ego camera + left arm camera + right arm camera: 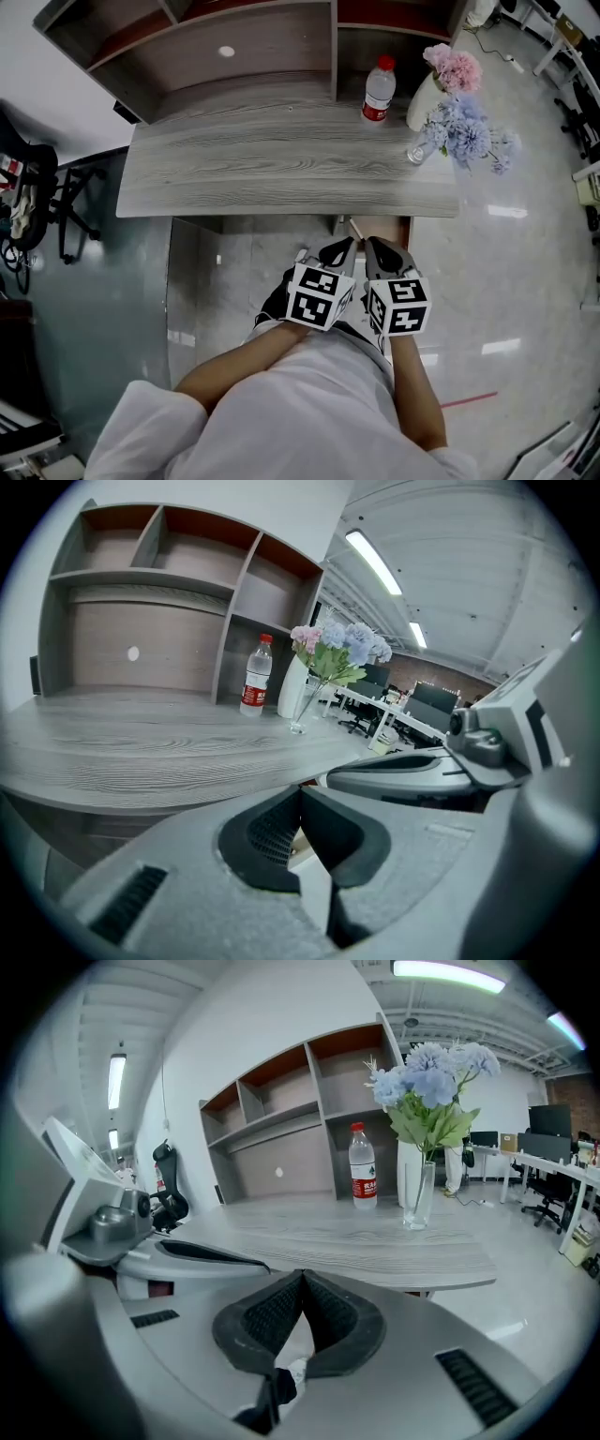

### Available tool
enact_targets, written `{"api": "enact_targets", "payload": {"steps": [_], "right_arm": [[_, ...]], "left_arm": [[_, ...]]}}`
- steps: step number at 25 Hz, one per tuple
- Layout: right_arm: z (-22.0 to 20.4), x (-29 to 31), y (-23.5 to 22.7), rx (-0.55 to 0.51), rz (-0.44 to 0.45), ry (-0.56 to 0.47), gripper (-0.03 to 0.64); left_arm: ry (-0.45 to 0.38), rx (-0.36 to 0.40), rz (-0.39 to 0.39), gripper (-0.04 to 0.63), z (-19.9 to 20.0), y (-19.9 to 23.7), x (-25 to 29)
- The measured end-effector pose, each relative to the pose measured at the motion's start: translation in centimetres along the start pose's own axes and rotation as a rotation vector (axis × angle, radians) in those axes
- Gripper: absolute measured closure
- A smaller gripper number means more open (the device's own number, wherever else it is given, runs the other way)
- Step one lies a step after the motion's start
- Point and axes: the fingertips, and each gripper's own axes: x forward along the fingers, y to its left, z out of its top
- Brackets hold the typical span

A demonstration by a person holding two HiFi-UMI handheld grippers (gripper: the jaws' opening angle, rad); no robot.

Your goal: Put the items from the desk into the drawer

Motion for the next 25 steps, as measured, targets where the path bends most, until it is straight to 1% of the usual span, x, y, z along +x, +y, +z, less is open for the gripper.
{"api": "enact_targets", "payload": {"steps": [7, 25], "right_arm": [[0.0, -1.1, 0.8, 0.008, 0.016, -0.027, 0.615], [-0.5, -1.6, 1.6, 0.012, 0.031, -0.027, 0.615]], "left_arm": [[-0.026, -0.005, 0.019, 0.592, 0.1, -0.3, -0.5], [-0.019, -0.009, 0.033, 0.592, -0.3, -0.4, -1.2]]}}
